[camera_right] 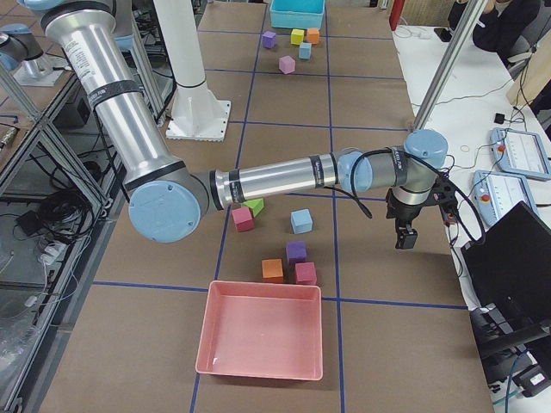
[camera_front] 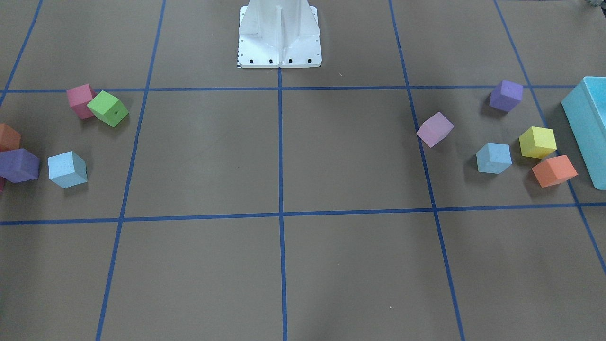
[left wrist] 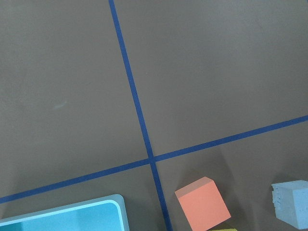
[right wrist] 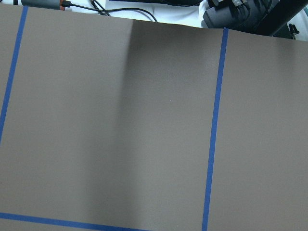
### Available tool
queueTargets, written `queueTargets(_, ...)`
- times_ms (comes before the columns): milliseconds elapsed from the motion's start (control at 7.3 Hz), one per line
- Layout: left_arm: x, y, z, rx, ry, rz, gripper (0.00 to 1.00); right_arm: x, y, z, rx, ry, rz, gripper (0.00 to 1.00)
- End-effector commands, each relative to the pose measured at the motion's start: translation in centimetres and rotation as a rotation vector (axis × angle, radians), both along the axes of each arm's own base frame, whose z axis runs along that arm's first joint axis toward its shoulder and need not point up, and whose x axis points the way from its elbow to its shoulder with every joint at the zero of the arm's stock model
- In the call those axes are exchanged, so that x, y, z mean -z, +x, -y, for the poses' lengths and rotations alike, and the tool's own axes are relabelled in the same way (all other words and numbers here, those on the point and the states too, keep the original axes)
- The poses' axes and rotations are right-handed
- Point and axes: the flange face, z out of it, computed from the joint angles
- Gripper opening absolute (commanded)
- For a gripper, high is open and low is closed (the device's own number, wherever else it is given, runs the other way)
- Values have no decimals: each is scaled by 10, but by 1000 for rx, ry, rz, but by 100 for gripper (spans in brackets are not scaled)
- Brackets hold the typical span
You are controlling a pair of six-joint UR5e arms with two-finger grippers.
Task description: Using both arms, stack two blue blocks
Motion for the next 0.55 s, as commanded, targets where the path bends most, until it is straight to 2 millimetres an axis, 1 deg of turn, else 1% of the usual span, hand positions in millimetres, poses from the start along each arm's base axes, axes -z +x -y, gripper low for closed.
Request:
queueTargets(0,3,0,1,1,5,0,98,3,0,-1,-3,4,5,100)
queueTargets(137,7,-1,5,1,11,0,98,19,-16,-1,14,28,8,100)
queueTargets(274,8,-1,5,2,12,0,98,30,-47,3,20,7,15,100)
queueTargets(411,10,-1,5,2,13,0,98,34,-63,0,-70,-92,45,100)
